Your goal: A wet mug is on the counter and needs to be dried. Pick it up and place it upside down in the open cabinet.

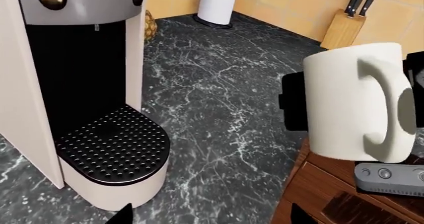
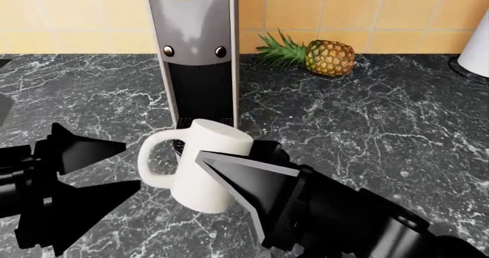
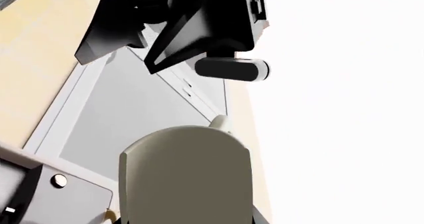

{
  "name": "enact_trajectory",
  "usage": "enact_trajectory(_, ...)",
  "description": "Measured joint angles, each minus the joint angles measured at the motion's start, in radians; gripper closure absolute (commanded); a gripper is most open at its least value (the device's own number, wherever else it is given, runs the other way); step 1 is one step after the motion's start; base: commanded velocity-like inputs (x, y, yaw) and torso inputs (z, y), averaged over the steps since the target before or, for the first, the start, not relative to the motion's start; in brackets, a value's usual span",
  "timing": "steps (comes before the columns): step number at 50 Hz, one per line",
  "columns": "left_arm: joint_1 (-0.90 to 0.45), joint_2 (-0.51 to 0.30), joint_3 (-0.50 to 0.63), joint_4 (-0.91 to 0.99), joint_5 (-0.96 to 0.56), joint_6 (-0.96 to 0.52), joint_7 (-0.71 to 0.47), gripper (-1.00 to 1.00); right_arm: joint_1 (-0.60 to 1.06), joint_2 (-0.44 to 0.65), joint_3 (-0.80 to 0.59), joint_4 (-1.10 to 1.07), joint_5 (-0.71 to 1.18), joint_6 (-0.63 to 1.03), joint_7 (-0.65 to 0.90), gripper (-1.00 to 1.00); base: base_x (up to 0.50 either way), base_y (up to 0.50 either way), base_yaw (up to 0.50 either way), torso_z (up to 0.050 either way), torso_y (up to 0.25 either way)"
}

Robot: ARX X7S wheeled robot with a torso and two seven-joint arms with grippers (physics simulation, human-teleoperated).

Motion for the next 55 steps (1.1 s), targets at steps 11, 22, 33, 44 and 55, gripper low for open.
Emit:
enact_trajectory(11, -0.130, 0.052, 0.101, -0.017, -0.001, -0.062, -0.037, -1.00, -0.007, -0.003, -0.004, -0.001, -0.008, -0.004, 0.001, 1.00, 0.00, 0.00, 0.00, 0.000, 0.000)
enact_trajectory(22, -0.229, 0.089, 0.189, -0.015, 0.012, -0.125, -0.028, -1.00, -0.010, -0.005, -0.005, 0.000, -0.013, -0.008, 0.001, 1.00, 0.00, 0.00, 0.00, 0.000, 0.000)
enact_trajectory(33, -0.292, 0.110, 0.239, -0.016, 0.014, -0.163, -0.016, -1.00, -0.011, -0.008, -0.004, 0.005, -0.015, -0.012, 0.003, 1.00, 0.00, 0.00, 0.00, 0.000, 0.000)
enact_trajectory(44, -0.312, 0.105, 0.274, 0.006, 0.040, -0.179, 0.023, -1.00, -0.010, -0.009, -0.002, 0.009, -0.014, -0.014, 0.005, 1.00, 0.00, 0.00, 0.00, 0.000, 0.000)
enact_trajectory(55, -0.305, 0.084, 0.292, 0.038, 0.055, -0.179, 0.071, -1.00, -0.012, -0.011, 0.000, 0.012, -0.016, -0.015, 0.005, 1.00, 0.00, 0.00, 0.00, 0.000, 0.001)
